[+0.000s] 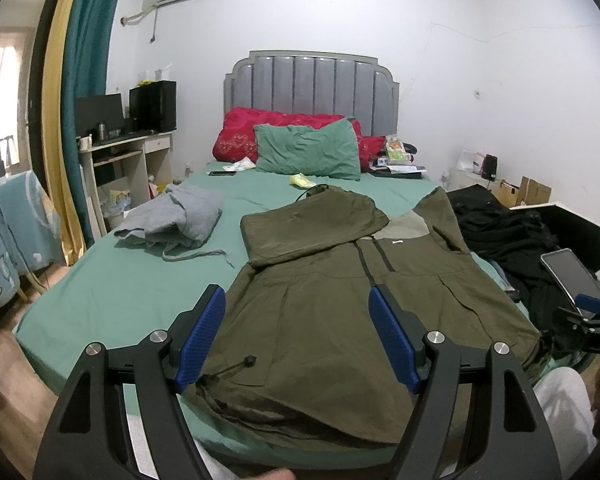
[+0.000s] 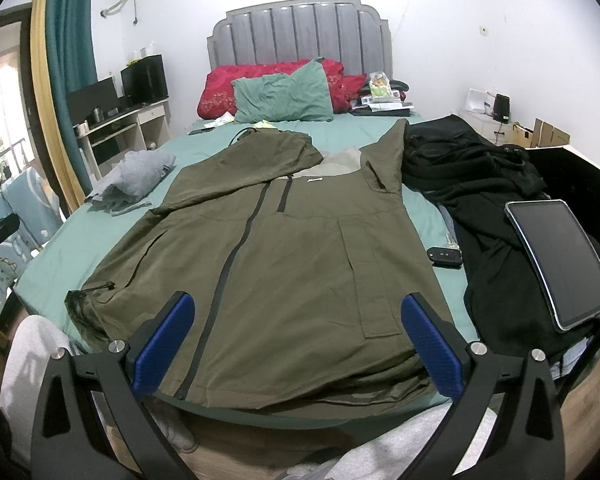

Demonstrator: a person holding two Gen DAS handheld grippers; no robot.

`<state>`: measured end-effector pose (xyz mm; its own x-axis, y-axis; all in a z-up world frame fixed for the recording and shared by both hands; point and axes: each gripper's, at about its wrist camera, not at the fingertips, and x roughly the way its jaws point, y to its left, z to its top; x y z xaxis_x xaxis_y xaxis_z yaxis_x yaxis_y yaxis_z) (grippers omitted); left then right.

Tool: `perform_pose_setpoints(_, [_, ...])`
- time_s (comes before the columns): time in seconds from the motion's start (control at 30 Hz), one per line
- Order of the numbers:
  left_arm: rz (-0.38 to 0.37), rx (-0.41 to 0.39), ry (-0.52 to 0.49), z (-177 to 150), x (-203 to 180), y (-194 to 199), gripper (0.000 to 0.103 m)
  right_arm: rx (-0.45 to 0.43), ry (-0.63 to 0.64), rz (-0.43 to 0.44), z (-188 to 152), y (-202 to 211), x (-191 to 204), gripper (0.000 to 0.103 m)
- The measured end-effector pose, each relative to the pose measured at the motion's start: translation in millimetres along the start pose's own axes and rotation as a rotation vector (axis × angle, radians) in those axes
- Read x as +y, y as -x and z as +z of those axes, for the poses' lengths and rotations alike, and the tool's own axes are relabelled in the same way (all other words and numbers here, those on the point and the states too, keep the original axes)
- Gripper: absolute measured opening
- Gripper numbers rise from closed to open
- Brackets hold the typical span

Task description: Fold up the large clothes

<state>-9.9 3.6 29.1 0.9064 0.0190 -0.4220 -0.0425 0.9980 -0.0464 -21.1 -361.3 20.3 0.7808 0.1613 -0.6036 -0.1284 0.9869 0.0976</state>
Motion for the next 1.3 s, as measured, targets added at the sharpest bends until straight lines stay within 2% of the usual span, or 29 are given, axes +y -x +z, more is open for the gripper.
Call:
perform_pose_setpoints(0.1, [-0.035, 0.030, -0.011, 5, 3, -12, 0.077, 0.015, 0.002, -0.005, -2, -8, 0, 0.102])
perform_pose_setpoints(0.27, [-0.109, 0.101, -0.001, 8, 11, -57, 0.077, 0.047, -0.005, -0.043, 2, -33, -6, 0.102])
perform_pose_setpoints(0.4, [-0.154, 0.157, -0.001, 17, 23, -109, 0.077, 0.074, 0.013, -0.052, 19, -72, -14, 0.102])
perform_pose_setpoints(0.5, [-0.152, 0.175, 0.017, 29, 37, -153, 0.077, 0.084, 0.029, -0.033, 37, -104, -21, 0.102])
perform_pose_setpoints(0.63, [-0.092, 0.209, 0.069, 44, 58, -220, 0.077, 0.108, 0.004, -0.004, 73, -167, -37, 0.099])
perform_pose_setpoints(0.7, [-0.065, 0.211, 0.058, 49, 57, -251, 0.077, 0.122, -0.021, 0.006, 91, -198, -42, 0.090])
perform_pose_setpoints(0.8, [-0.014, 0.215, 0.034, 51, 70, -303, 0.077, 0.128, -0.004, 0.000, 124, -251, -41, 0.084])
perform_pose_setpoints(0.9, [0.040, 0.295, 0.087, 47, 97, -349, 0.077, 0.132, 0.019, 0.026, 150, -302, -31, 0.080])
perform_pose_setpoints(1.03, [0.082, 0.320, 0.105, 45, 130, -381, 0.077, 0.170, -0.004, 0.042, 183, -385, -24, 0.079])
perform_pose_setpoints(1.17, [0.074, 0.363, 0.263, 46, 165, -399, 0.077, 0.180, -0.045, 0.003, 208, -455, -28, 0.079])
perform_pose_setpoints(1.23, [0.069, 0.358, 0.269, 47, 167, -400, 0.077, 0.184, -0.112, 0.019, 219, -488, -32, 0.079])
perform_pose_setpoints(1.3, [0.099, 0.360, 0.238, 48, 167, -406, 0.077, 0.198, -0.152, 0.037, 226, -519, -31, 0.080])
